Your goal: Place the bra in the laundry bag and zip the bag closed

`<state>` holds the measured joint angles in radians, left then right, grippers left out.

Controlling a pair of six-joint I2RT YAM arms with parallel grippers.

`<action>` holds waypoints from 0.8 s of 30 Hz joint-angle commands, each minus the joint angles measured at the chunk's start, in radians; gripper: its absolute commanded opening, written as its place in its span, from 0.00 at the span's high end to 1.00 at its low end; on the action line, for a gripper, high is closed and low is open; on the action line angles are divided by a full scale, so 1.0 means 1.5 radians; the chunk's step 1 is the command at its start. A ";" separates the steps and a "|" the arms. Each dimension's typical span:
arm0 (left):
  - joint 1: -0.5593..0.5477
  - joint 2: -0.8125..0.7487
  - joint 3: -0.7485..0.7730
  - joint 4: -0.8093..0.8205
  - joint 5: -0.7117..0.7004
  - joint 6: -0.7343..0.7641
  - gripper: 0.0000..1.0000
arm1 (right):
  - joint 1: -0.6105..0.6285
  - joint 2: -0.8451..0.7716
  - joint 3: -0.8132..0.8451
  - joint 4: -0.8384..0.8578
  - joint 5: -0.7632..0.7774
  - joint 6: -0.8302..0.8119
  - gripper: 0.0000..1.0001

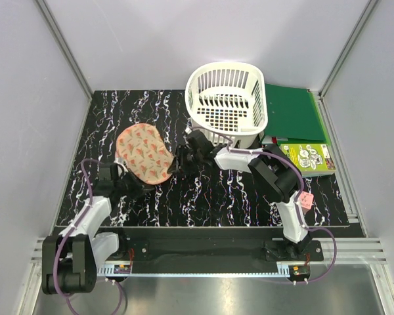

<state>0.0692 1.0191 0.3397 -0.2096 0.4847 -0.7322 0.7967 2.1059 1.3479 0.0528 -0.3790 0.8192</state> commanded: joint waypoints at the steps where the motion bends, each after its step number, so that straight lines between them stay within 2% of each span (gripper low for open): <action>1: -0.066 -0.039 0.009 0.024 0.002 -0.047 1.00 | -0.011 -0.029 0.011 -0.049 -0.001 0.050 0.46; 2: -0.073 -0.040 0.021 0.023 -0.002 -0.048 1.00 | -0.007 -0.038 -0.003 -0.041 -0.009 0.065 0.39; 5: -0.089 -0.033 0.043 0.015 -0.014 -0.042 1.00 | 0.018 -0.061 -0.045 0.034 -0.011 0.118 0.29; 7: -0.094 -0.022 0.048 0.012 -0.016 -0.040 1.00 | 0.037 -0.068 -0.060 0.075 -0.003 0.148 0.27; 11: -0.098 -0.018 0.046 0.011 -0.012 -0.037 1.00 | 0.056 -0.071 -0.051 0.077 0.038 0.155 0.24; 15: -0.103 -0.027 0.048 0.011 -0.001 -0.037 1.00 | 0.060 -0.036 -0.010 0.085 0.029 0.183 0.24; 18: -0.104 -0.026 0.054 0.010 0.011 -0.041 1.00 | 0.062 -0.011 0.006 0.097 0.027 0.213 0.31; 19: -0.104 -0.028 0.057 0.009 0.011 -0.041 1.00 | 0.062 -0.007 0.006 0.102 0.024 0.222 0.40; 21: -0.104 -0.031 0.068 0.003 -0.001 -0.038 1.00 | 0.062 -0.002 -0.001 0.111 0.035 0.237 0.44; 22: -0.103 -0.028 0.080 -0.005 -0.006 -0.034 1.00 | 0.062 -0.002 -0.004 0.113 0.040 0.239 0.55; 24: -0.103 -0.014 0.092 -0.005 -0.008 -0.026 1.00 | 0.058 0.000 -0.013 0.117 0.052 0.244 0.67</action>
<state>-0.0826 0.9901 0.4004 -0.2398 0.4652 -0.7841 0.8837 2.0872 1.3201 0.1646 -0.3405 1.1309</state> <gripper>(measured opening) 0.012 0.420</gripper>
